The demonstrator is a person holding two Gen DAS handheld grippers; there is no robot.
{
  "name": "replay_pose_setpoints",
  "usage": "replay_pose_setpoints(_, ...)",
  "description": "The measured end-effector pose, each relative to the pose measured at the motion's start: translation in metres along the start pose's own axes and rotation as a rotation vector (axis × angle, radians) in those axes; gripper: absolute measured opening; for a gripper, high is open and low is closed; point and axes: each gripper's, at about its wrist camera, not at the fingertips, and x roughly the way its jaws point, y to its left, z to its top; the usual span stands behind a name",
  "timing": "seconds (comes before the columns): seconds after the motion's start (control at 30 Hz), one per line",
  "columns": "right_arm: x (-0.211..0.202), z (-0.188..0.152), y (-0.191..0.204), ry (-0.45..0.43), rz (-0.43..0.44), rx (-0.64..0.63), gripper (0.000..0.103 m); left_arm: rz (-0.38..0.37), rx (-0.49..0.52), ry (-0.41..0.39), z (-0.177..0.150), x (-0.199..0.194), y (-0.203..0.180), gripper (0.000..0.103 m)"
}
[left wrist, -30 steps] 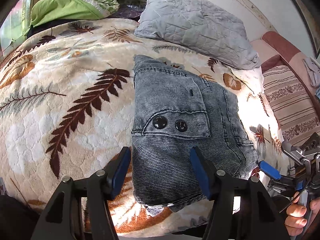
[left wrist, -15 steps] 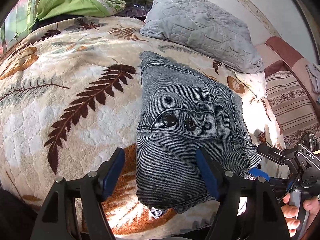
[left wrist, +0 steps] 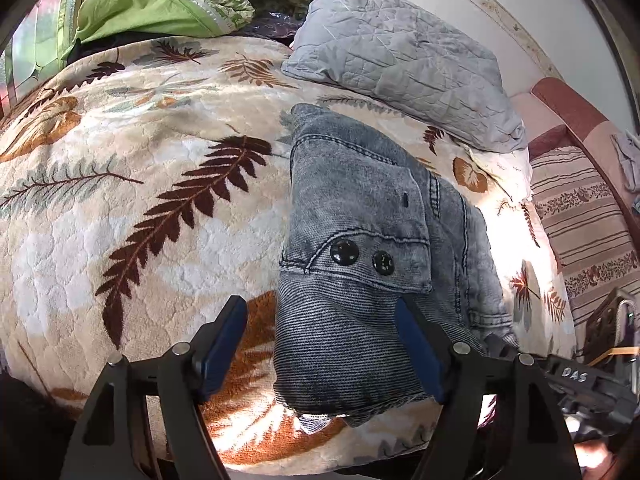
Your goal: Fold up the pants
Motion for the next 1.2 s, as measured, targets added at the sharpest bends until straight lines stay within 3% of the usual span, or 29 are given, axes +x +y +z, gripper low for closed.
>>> replay_pose_setpoints(0.13,0.006,0.000,-0.007,0.000,0.000,-0.006,0.006,-0.002,0.007,-0.069,0.006,-0.014,-0.002,0.077)
replay_pose_setpoints(0.17,0.006,0.001,-0.006,0.003,-0.005,-0.015,0.006,-0.001,0.011,-0.040,0.005,-0.008,-0.003,0.077)
replay_pose_setpoints(0.23,0.008,0.002,-0.008,0.010,0.003,-0.012,0.006,0.012,0.026,0.091,-0.003,0.019,-0.004,0.077)
replay_pose_setpoints(0.27,0.009,0.001,-0.010,0.012,0.010,-0.003,0.007,0.022,0.026,0.108,-0.009,0.026,-0.003,0.077)
replay_pose_setpoints(0.47,-0.003,0.003,-0.002,0.026,-0.011,-0.041,0.011,0.068,0.089,0.085,-0.009,0.024,-0.011,0.078)
replay_pose_setpoints(0.53,-0.022,0.005,0.014,-0.016,-0.049,-0.110,0.012,0.071,0.090,0.080,-0.010,0.023,-0.011,0.078)
replay_pose_setpoints(0.67,-0.050,0.013,0.049,-0.090,-0.042,-0.212,0.013,0.082,0.100,0.078,-0.010,0.023,-0.013,0.078)
replay_pose_setpoints(0.8,-0.031,0.020,0.071,-0.048,-0.020,-0.252,0.013,0.082,0.105,0.077,-0.010,0.024,-0.014,0.078)
replay_pose_setpoints(0.97,0.003,0.012,0.065,0.024,-0.075,-0.260,0.014,0.080,0.104,0.077,-0.010,0.025,-0.013,0.078)
replay_pose_setpoints(1.03,0.029,0.008,0.045,0.094,-0.111,-0.232,0.016,0.052,0.094,0.092,-0.008,0.022,-0.012,0.078)
replay_pose_setpoints(1.1,0.025,0.009,0.035,0.071,-0.052,-0.193,0.016,-0.001,0.053,0.069,-0.001,0.012,-0.005,0.078)
replay_pose_setpoints(1.2,0.024,0.009,0.038,0.084,-0.061,-0.221,0.016,-0.096,-0.069,0.044,0.026,0.005,0.017,0.077)
